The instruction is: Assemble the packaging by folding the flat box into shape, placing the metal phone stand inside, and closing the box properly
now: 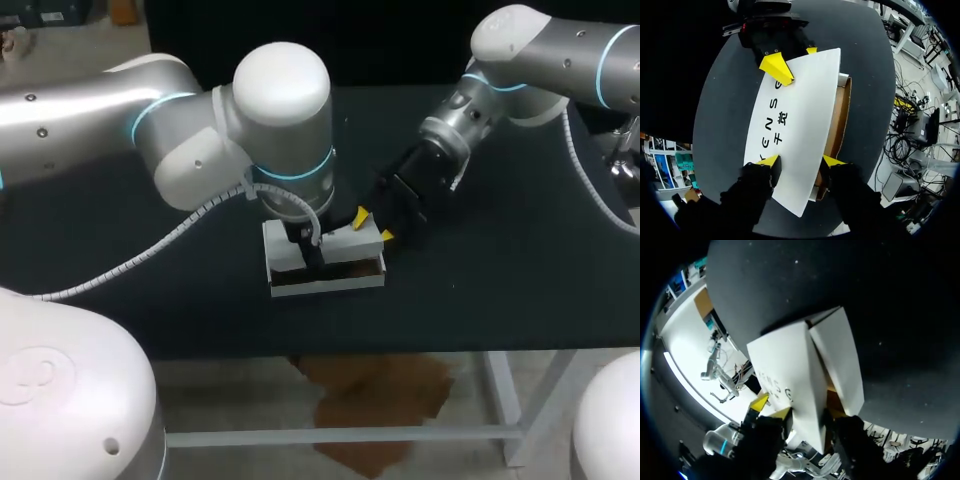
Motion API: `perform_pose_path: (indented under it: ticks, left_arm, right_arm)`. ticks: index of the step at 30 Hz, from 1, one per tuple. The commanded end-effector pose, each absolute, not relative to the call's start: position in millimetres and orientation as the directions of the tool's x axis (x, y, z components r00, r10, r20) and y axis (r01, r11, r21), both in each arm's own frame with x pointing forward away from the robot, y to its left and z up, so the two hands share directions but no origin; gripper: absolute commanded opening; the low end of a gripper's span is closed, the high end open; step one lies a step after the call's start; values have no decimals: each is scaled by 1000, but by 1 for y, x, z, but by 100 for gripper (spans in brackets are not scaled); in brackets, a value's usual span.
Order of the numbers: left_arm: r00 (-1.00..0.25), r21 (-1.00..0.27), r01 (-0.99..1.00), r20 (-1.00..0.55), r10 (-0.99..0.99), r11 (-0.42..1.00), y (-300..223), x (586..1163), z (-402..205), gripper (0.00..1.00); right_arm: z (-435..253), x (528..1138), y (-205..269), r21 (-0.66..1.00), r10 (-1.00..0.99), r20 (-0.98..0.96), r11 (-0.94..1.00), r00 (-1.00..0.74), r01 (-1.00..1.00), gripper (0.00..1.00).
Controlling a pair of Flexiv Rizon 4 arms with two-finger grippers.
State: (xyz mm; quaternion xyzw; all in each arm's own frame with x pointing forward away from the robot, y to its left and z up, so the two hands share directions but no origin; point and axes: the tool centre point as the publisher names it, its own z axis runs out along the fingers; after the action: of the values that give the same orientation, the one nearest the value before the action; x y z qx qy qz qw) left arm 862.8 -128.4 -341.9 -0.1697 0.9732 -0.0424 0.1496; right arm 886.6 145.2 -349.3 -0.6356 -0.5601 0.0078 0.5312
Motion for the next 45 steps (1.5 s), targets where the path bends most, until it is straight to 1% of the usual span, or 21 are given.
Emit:
perform_pose_path:
  ticks: [1,24,28,45]
  left_arm:
    - [-888,-133,-323,-299,-349,937,-130,859,-344,44]
    - [-889,-104,-298,-332,-316,949,-132,854,-355,45]
    - [-890,-100,-295,-333,-312,950,-132,852,-356,43]
    - [-895,-84,-284,-336,-295,955,-135,846,-360,43]
  right_arm:
    - [-349,889,146,-685,723,584,197,368,701,47]
    - [-347,885,142,-681,722,583,186,371,708,47]
    - [-348,884,141,-681,721,584,185,373,708,47]
    - [-343,878,126,-666,699,599,165,390,728,47]
